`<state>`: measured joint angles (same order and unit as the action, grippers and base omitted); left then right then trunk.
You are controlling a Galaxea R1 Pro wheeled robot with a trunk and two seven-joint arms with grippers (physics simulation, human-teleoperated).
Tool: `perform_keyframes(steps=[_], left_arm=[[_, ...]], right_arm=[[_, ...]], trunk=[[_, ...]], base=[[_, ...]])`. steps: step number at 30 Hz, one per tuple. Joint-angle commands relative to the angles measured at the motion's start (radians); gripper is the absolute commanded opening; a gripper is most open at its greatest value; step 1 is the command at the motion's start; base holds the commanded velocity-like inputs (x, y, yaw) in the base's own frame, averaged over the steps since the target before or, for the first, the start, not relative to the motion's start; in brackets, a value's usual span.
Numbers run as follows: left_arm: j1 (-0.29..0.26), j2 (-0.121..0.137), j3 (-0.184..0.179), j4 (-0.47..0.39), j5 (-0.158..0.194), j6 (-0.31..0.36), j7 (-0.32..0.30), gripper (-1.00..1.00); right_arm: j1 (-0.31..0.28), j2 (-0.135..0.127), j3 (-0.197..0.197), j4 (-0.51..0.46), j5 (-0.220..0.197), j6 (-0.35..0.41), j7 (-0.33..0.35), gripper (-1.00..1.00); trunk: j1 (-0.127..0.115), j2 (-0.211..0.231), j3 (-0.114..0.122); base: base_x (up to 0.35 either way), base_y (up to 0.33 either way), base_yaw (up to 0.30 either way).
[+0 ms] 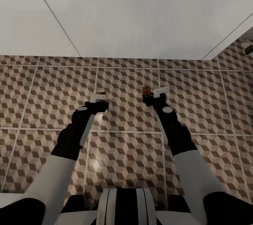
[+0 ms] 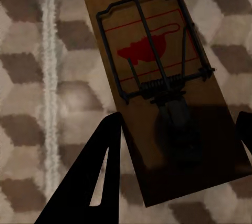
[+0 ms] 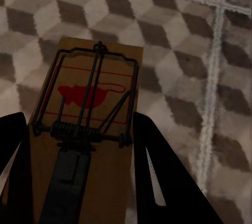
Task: Take the four mousetraps from the cabinet in the bathroom and place them on the bathroom floor. Make sure all four end up on the same floor surface, and ensure that at least two of them are either under or directly next to the same bathroom sink.
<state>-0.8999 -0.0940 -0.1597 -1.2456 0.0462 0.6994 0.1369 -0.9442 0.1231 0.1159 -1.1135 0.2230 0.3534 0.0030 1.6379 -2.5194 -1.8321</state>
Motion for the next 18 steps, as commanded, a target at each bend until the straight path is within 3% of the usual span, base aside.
perform_keyframes(steps=[1, 8, 11, 18], left_arm=[[-0.025, -0.001, -0.001, 0.026, 0.003, 0.004, 0.007, -1.0], [-0.106, -0.004, 0.0, 0.081, 0.003, 0.003, 0.01, -1.0], [-0.14, -0.004, 0.0, 0.11, 0.003, 0.004, 0.029, -1.0], [-0.265, -0.005, 0.001, 0.274, 0.004, 0.003, 0.052, -1.0]], right_arm=[[-0.014, 0.0, 0.001, 0.013, 0.006, 0.006, 0.001, -1.0], [-0.059, 0.0, 0.001, 0.054, 0.006, 0.009, 0.001, -1.0], [-0.11, 0.001, 0.001, 0.093, 0.006, 0.009, 0.0, -1.0], [-0.209, 0.002, 0.001, 0.209, 0.005, 0.009, 0.0, -1.0]], trunk=[[0.0, 0.0, -0.001], [0.0, 0.0, -0.001], [0.0, 0.0, -0.001], [0.0, 0.0, -0.001]], base=[[0.0, 0.0, 0.0], [0.0, 0.0, 0.0], [0.0, 0.0, 0.0], [0.0, 0.0, 0.0]])
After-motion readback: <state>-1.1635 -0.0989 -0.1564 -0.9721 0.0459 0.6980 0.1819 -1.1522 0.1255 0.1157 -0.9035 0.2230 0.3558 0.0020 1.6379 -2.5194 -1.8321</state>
